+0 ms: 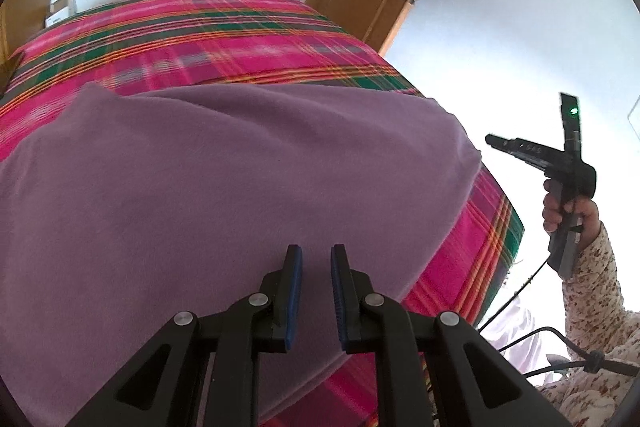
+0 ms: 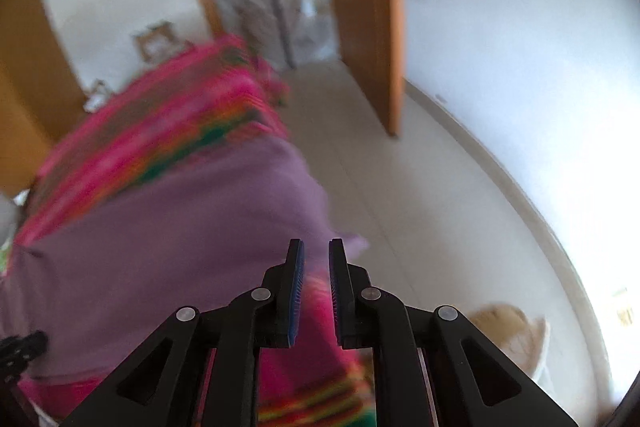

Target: Fold clothes

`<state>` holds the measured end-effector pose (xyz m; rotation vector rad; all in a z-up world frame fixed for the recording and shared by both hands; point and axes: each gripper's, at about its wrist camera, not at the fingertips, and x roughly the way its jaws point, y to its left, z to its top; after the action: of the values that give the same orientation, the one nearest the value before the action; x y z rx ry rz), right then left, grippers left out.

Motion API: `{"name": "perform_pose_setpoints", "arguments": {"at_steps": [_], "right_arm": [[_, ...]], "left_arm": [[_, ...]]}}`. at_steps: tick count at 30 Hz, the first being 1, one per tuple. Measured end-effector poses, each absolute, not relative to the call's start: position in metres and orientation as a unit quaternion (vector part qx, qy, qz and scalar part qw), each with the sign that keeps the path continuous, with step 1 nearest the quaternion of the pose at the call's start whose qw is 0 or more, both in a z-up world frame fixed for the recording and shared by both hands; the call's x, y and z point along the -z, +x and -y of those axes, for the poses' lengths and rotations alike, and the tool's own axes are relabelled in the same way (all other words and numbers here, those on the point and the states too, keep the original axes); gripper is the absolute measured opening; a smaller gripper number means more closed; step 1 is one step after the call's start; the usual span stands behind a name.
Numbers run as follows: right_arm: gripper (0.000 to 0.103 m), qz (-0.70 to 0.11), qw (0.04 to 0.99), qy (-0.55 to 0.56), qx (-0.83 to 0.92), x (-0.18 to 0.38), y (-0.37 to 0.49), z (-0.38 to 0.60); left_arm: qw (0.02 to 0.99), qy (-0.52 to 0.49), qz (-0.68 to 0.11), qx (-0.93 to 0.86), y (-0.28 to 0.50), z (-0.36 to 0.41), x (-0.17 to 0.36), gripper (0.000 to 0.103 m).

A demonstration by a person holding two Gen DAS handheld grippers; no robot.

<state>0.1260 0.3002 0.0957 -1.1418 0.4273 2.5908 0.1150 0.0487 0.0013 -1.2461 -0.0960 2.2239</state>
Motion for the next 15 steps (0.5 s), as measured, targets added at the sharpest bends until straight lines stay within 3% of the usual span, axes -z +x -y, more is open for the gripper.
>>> {"name": "perform_pose_setpoints", "arguments": {"at_steps": [2,9,15], "right_arm": [[0.027,-0.131,0.106,-0.378,-0.91,-0.103,0.12,-0.282],[0.028,-0.098,0.074,-0.418,-0.9,-0.078,0.094,-0.24],[0.028,-0.087,0.008,-0.39,-0.917,-0.095,0.075,-0.203]], "left_arm": [[0.278,-0.467,0.045,-0.838,0.116,-0.037,-0.002,0.015],[0.214,-0.461,0.074,-0.858,0.114,0.016,-0.007,0.015],[0.144,-0.455,0.112,-0.872,0.107,0.072,-0.014,0.015]]}}
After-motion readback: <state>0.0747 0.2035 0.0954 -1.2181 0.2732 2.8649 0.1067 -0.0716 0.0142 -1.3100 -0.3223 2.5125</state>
